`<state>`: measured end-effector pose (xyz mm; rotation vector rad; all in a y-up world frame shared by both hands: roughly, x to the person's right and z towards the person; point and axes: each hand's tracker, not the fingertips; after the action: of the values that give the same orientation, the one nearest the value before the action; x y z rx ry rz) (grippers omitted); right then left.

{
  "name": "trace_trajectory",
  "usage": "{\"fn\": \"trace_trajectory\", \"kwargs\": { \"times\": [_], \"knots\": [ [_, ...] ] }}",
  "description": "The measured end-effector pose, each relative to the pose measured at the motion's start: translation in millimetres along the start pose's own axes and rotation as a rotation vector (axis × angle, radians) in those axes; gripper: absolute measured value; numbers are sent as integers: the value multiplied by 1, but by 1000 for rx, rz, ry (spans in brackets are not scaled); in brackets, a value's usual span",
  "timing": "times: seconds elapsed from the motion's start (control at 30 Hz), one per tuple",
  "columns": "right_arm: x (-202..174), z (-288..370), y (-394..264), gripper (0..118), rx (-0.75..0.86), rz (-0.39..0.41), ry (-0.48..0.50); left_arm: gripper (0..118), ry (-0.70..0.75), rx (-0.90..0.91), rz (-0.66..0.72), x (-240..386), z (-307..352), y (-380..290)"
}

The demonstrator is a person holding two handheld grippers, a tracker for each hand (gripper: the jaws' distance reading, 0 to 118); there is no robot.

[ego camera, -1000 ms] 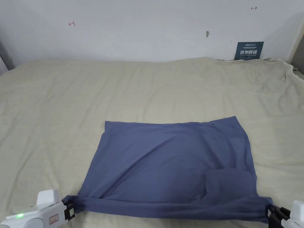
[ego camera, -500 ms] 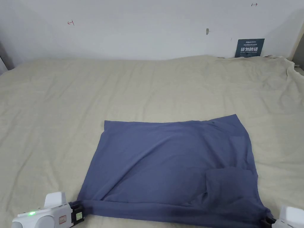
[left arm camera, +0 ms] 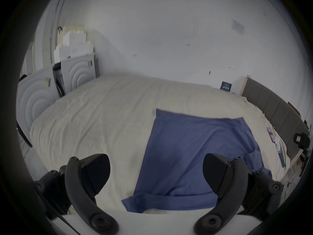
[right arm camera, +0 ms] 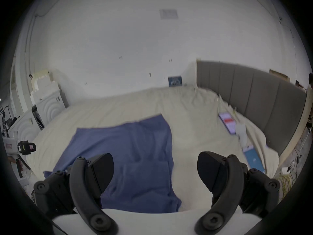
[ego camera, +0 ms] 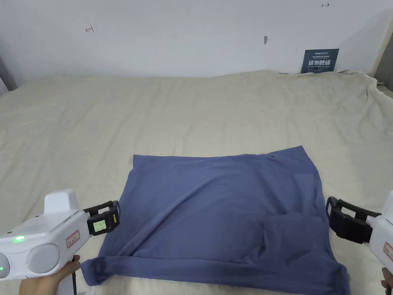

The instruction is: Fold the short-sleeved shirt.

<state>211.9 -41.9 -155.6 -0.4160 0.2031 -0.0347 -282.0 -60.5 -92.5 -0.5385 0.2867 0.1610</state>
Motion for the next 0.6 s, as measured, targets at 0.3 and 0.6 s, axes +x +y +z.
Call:
{"fn": "trace_trajectory", "kwargs": {
  "times": [0.3, 0.6],
  "knots": [
    [-24, 9, 9, 11, 119, 95, -27, 22, -12, 184, -71, 28, 14, 6],
    [-19, 7, 4, 0, 147, 104, -28, 0, -24, 118, -62, 23, 10, -3]
  ]
}}
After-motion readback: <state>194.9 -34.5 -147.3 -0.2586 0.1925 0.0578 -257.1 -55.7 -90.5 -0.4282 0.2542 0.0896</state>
